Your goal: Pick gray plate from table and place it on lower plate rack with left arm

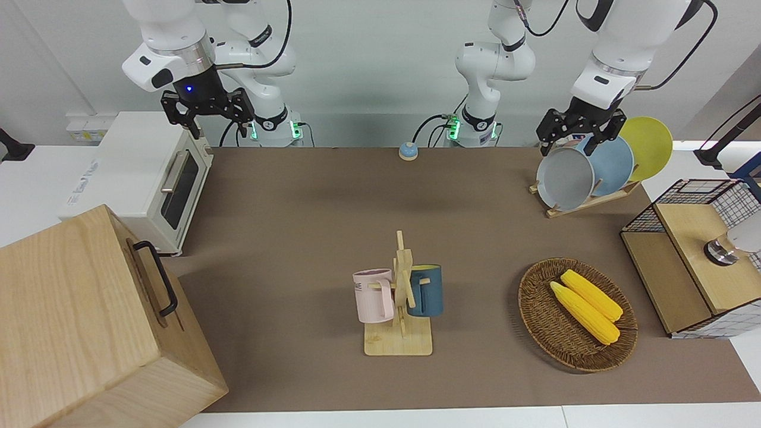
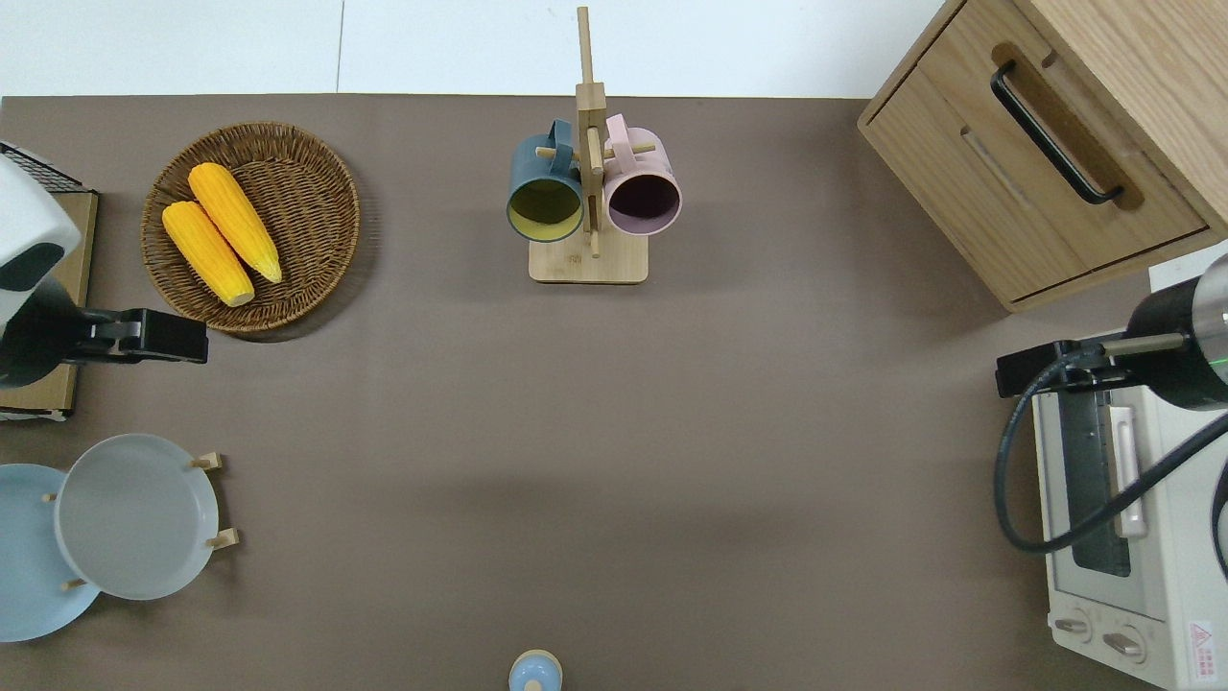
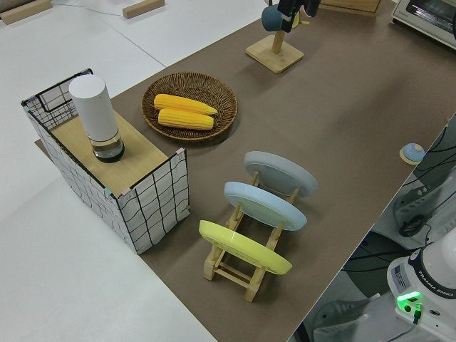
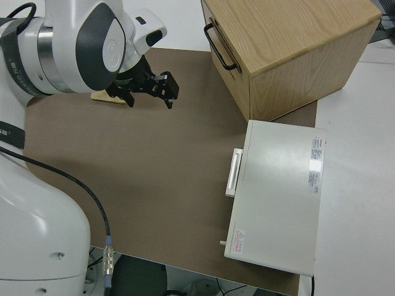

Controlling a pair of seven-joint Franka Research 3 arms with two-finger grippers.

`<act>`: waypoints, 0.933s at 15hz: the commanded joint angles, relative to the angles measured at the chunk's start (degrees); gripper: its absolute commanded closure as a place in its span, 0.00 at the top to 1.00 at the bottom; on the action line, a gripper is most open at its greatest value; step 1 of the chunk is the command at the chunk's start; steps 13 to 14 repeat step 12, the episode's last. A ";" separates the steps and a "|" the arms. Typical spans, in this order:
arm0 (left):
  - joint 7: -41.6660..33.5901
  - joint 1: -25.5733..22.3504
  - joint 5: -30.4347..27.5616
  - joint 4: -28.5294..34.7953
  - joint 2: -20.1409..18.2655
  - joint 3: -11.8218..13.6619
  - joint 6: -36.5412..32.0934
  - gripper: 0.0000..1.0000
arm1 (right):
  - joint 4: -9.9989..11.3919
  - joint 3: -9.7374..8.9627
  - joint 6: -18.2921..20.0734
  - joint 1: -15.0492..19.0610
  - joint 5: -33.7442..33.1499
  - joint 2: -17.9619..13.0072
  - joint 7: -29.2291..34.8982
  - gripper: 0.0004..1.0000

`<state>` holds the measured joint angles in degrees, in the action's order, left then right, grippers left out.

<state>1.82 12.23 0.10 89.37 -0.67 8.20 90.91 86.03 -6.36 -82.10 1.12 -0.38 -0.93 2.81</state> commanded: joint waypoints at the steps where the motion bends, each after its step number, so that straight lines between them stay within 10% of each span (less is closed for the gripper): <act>1: -1.20 -1.33 -1.59 2.12 -1.08 -0.64 2.26 1.00 | -0.42 -1.03 0.89 1.43 1.09 -0.12 0.53 0.99; 8: -1.20 -8.44 -2.12 2.38 -1.08 -7.23 2.17 1.00 | -0.42 -1.03 0.89 1.43 1.09 -0.12 0.53 0.99; 14: -0.94 -8.89 -2.12 2.47 -1.08 -7.68 2.08 1.00 | -0.42 -1.03 0.89 1.43 1.09 -0.12 0.53 0.99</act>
